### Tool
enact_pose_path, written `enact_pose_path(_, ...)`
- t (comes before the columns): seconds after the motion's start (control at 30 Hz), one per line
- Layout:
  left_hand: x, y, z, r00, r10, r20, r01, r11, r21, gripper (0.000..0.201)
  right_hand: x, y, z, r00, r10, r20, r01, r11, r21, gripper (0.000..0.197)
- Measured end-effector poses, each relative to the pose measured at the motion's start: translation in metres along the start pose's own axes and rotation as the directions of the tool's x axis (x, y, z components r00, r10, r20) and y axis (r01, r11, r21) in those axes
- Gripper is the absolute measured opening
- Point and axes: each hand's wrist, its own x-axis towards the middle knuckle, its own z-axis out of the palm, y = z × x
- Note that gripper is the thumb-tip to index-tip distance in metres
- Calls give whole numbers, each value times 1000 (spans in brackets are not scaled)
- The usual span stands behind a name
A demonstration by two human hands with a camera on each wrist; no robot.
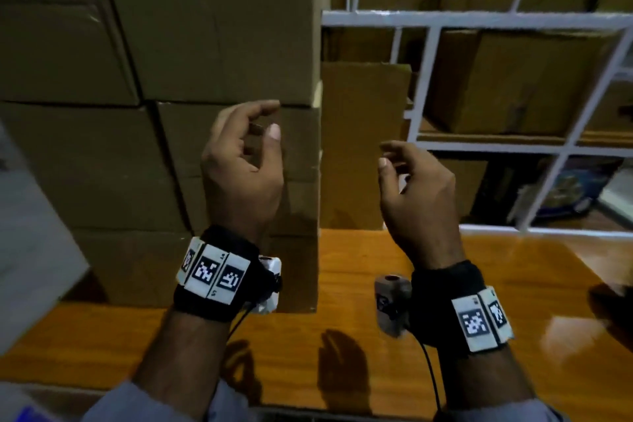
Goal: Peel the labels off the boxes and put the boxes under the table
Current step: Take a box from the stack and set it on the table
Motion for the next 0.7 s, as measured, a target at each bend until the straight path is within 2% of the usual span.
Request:
enact_pose_path(0.2, 59, -12, -19, 990, 70, -120, -57, 992, 113, 27, 54, -41, 21, 990, -141, -13, 142, 986, 84, 36)
enact_pose_path(0.3, 85, -24, -20, 981, 85, -174, -55, 984, 167, 37, 73, -62, 32, 981, -188, -39, 191, 974, 120, 39)
enact_pose_path(0.4, 104, -47, -16, 972, -49, -228, 99, 972, 212, 58, 91, -79, 44, 975, -220, -23, 221, 967, 128, 48)
enact_pose_path(0.53, 116, -70, -12, 947, -276, -164, 314, 902, 296, 89, 112, -91, 64, 977, -215, 5, 213, 969, 121, 65)
enact_pose_path(0.7, 120, -74, -11, 934, -299, -195, 347, 890, 294, 94, 128, -87, 86, 986, -160, 37, 155, 983, 103, 86)
